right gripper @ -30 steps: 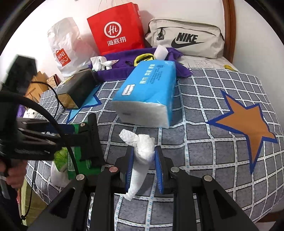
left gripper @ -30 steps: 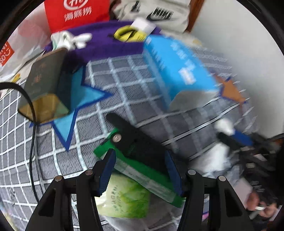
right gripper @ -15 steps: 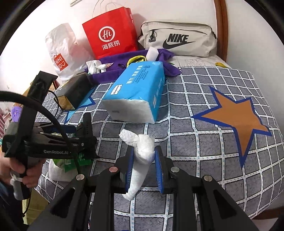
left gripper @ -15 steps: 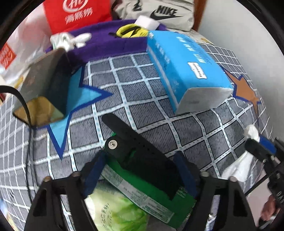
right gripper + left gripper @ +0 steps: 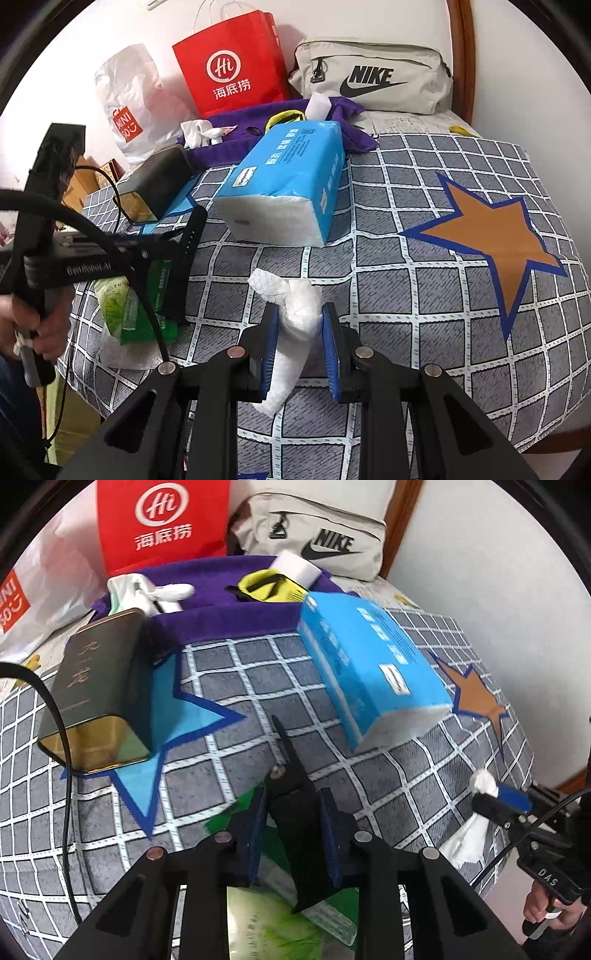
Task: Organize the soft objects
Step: 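Grasp and lift the black strap with the left tool while the right tool lifts the tissue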
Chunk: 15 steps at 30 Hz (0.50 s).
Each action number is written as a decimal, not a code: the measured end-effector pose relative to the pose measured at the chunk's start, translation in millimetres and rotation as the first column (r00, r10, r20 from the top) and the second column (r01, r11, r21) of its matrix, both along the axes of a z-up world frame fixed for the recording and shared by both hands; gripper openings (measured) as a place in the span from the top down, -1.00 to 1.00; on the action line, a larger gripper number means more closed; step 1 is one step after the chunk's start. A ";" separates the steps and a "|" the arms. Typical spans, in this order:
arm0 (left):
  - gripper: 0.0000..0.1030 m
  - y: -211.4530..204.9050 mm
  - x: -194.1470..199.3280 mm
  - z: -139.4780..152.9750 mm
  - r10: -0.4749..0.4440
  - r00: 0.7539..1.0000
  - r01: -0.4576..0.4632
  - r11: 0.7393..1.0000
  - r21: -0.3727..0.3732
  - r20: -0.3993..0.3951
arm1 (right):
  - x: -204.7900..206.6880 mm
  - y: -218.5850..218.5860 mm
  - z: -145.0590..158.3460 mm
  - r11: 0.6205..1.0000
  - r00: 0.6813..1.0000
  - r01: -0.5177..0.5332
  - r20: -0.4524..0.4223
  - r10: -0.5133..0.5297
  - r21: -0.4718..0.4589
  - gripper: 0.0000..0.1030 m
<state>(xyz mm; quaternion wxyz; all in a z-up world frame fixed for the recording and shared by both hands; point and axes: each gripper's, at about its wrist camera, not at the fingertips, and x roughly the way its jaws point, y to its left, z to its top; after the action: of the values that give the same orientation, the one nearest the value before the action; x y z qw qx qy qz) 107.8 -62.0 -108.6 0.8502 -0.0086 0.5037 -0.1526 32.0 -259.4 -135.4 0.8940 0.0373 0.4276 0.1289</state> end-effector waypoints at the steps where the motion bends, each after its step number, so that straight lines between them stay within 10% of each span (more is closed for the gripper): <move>1: 0.50 1.7 0.8 -0.8 0.001 1.000 -0.001 1.000 -0.019 -0.005 | 0.7 0.1 -0.4 1.000 1.000 -0.001 -0.001 0.001 0.000 0.54; 15: 0.54 13.9 -7.1 8.1 -0.002 1.000 0.002 0.999 -0.050 0.005 | 4.7 13.0 0.2 1.000 1.000 -0.024 -0.012 0.024 -0.017 0.54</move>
<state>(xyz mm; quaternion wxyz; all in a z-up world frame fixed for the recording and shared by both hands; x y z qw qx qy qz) 100.7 -48.1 -100.6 0.8508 -0.0289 0.4979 -0.1659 36.7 -246.4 -135.2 0.8902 0.0252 0.4341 0.1355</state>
